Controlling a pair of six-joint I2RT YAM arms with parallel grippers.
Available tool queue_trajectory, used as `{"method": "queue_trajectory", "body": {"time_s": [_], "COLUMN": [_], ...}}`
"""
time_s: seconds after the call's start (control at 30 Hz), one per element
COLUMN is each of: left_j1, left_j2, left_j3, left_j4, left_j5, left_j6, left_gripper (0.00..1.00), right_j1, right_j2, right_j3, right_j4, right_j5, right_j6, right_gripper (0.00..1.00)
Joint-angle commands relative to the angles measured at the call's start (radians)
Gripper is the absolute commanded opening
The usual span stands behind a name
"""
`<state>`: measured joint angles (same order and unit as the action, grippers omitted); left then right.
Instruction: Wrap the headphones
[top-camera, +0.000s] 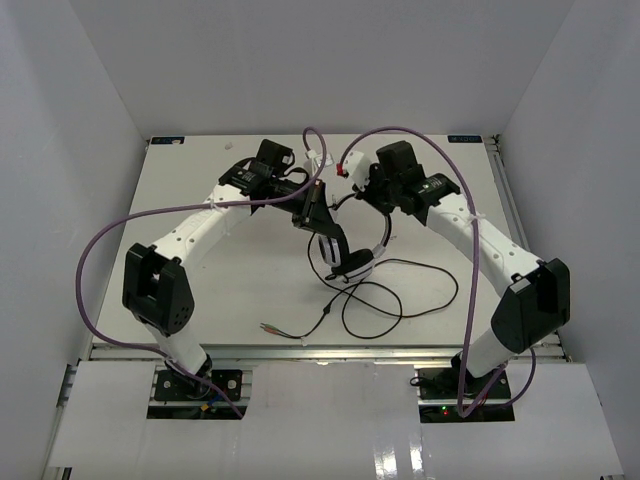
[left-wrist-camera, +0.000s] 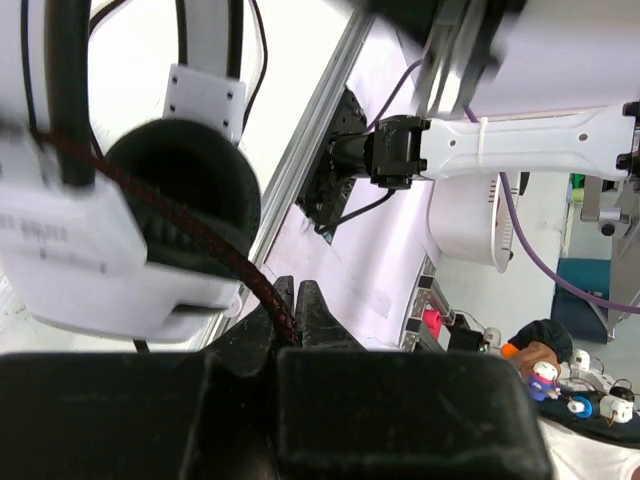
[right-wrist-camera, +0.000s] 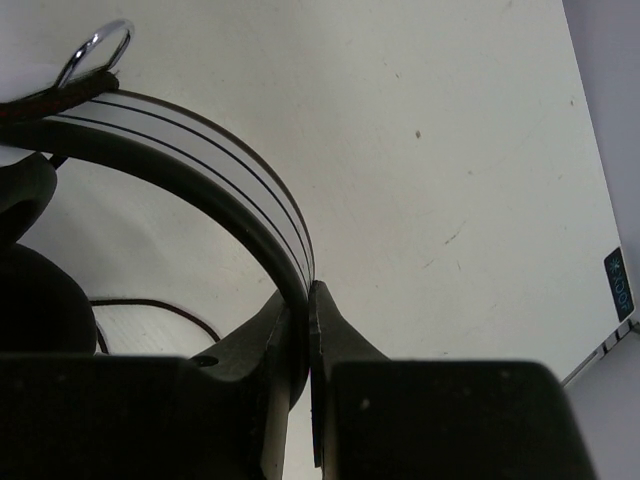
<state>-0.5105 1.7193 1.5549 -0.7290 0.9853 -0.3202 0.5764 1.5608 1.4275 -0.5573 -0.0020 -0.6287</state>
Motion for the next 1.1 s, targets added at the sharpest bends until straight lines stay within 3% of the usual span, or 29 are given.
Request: {"method": "queue_trajectory", "body": {"time_s": [0.0,0.3,0.47,0.63,0.87,1.07], "left_j1": [-0.005,-0.058,-0.154,-0.203,-0.273,-0.296], "left_j2": [-0.102,-0.139,-0.123,-0.145,-0.321,-0.488], "left_j3": [-0.035,-0.053,-0.048,-0.132,-0.439,-0.777], "left_j4": [0.031,0.150,0.219,0.302,0.588,1.020], "left_j5": [0.053,0.018,-0.066,-0.144,-0.391,-0.585], "left_j6": [-0.017,-0.088,-0.077,-0.046,0.083,0.146], "left_gripper": [0.10,0.50,0.56,0.57,0.67,0.78], "right_j1": [-0.068,-0.185,-0.221,-0.316,-0.410,-0.429], "right_j2": [-0.028,-0.032,-0.026,-0.052,-0.088,-0.131], "right_j3": [0.060,0.129,0.169,0.192,0.250,0.251], "right_j4": [0.117,0.140,0.142,0.154,0.154,0.152], "right_j5": [0.044,-0.104,-0.089,-0.191,-0.280,-0.275], "right_j6": [0.176,0.489,0.610,0.747,0.837,0.907], "right_gripper": [0.08,0.08,0.08,0.08,0.08,0.08]}}
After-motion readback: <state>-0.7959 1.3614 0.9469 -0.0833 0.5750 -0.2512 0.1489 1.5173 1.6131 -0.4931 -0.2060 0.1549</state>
